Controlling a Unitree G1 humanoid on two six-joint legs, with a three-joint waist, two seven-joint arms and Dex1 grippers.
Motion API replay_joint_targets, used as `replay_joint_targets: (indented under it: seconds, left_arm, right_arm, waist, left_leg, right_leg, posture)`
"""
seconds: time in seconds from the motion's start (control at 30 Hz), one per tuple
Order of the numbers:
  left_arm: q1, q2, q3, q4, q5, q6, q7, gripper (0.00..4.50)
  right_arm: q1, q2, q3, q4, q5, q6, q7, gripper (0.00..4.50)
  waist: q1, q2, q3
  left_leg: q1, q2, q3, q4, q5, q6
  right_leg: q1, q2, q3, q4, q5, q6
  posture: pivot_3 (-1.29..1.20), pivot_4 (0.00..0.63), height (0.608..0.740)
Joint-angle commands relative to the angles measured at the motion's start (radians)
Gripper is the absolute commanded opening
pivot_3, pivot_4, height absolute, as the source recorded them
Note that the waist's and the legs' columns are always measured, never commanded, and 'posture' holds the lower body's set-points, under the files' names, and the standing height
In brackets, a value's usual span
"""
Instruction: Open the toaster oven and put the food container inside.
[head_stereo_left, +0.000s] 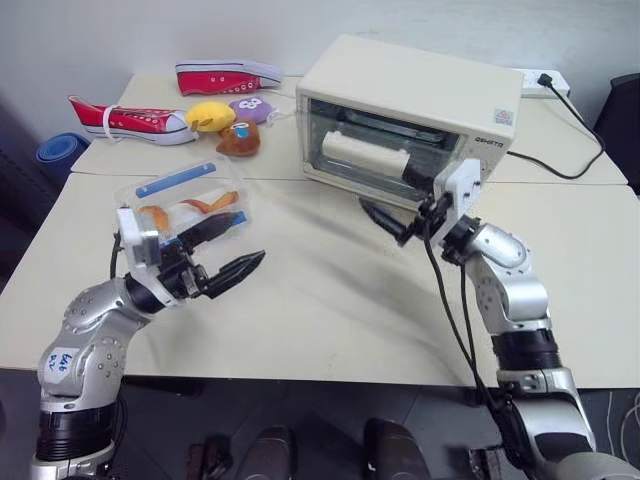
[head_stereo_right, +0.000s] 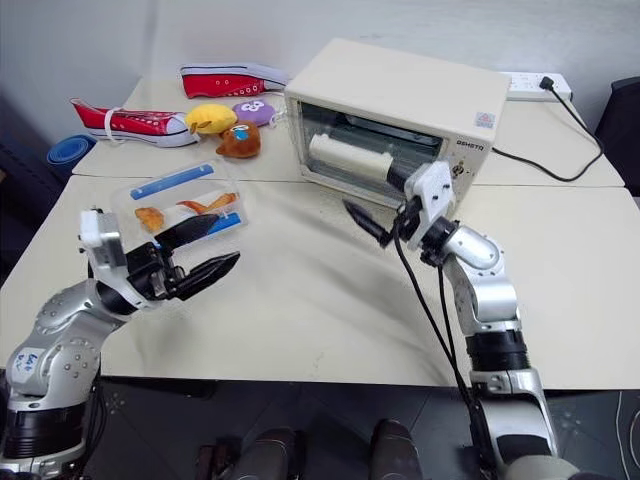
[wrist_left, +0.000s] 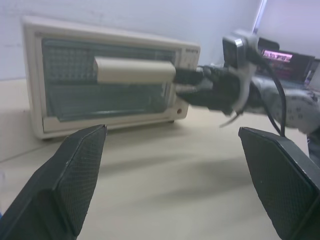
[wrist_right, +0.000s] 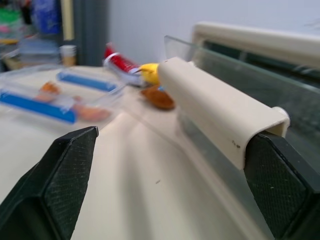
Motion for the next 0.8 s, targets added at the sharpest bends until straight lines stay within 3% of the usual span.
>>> replay_joint_targets:
  seconds: [0.03, 0.07, 0.17, 0.37, 0.57, 0.8]
  left_arm:
    - [-0.084, 0.038, 0.044, 0.032, -0.023, 0.033, 0.037, 4.50]
    - [-0.139, 0.045, 0.036, 0.097, 0.008, 0.029, 0.051, 4.50]
    - [-0.306, 0.034, 0.005, 0.288, 0.081, -0.008, 0.074, 3.90]
    - [-0.660, -0.049, -0.109, 0.805, 0.323, -0.233, 0.060, 2.00]
    - [-0.863, -0.117, -0.126, 1.191, 0.440, -0.442, 0.031, 0.12]
    - [-0.991, -0.199, -0.141, 1.430, 0.532, -0.547, -0.027, 0.02]
  right_arm:
    - [0.047, -0.042, 0.014, -0.094, -0.008, -0.057, 0.067, 4.45]
    - [0.068, -0.045, 0.013, -0.097, -0.012, -0.071, 0.072, 4.45]
    - [0.102, -0.042, 0.016, -0.093, -0.021, -0.103, 0.076, 4.50]
    - [0.118, -0.025, 0.027, -0.096, -0.036, -0.136, 0.068, 4.50]
    - [0.126, -0.023, 0.026, -0.099, -0.049, -0.150, 0.052, 4.50]
    - [0.190, -0.040, 0.009, -0.163, -0.061, -0.144, 0.012, 4.50]
  waist:
    - [0.002, 0.000, 0.000]
    - [0.004, 0.000, 0.000]
    - [0.009, -0.001, 0.000]
    - [0.010, -0.004, 0.001]
    - [-0.013, -0.006, 0.003]
    - [-0.013, -0.009, 0.004]
  left_leg:
    - [0.000, 0.000, 0.000, 0.000, 0.000, 0.000]
    - [0.000, 0.000, 0.001, 0.000, 0.000, 0.000]
    - [0.001, 0.000, 0.002, 0.002, 0.000, 0.000]
    - [0.000, 0.000, 0.004, 0.001, 0.000, 0.000]
    - [-0.002, 0.000, 0.007, -0.002, 0.000, 0.000]
    - [-0.003, 0.000, 0.007, 0.000, 0.000, 0.000]
  right_leg:
    - [0.000, 0.000, 0.000, 0.000, 0.000, 0.000]
    - [0.000, 0.000, 0.001, 0.001, 0.000, 0.000]
    - [0.000, 0.001, 0.001, 0.002, 0.000, 0.000]
    - [-0.002, 0.001, 0.003, 0.002, 0.000, 0.000]
    - [-0.007, 0.001, 0.003, 0.001, 0.000, 0.000]
    - [-0.007, 0.001, 0.003, 0.002, 0.001, 0.001]
  posture:
    - [0.00, 0.150, 0.740]
    - [0.00, 0.150, 0.740]
    - [0.00, 0.150, 0.740]
    - [0.00, 0.150, 0.740]
    - [0.00, 0.150, 0.740]
    - [0.00, 0.150, 0.740]
